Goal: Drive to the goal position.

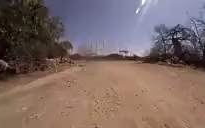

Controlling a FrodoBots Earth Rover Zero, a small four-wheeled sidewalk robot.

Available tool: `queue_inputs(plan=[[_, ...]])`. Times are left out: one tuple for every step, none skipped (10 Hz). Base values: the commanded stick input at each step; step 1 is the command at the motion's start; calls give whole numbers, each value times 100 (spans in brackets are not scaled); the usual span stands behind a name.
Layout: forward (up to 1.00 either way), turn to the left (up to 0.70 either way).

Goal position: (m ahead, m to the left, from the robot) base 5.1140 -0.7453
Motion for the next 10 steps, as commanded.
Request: queue_inputs(plan=[[100,0],[100,0],[100,0],[100,0],[100,0],[100,0],[100,0],[100,0],[100,0],[100,0]])
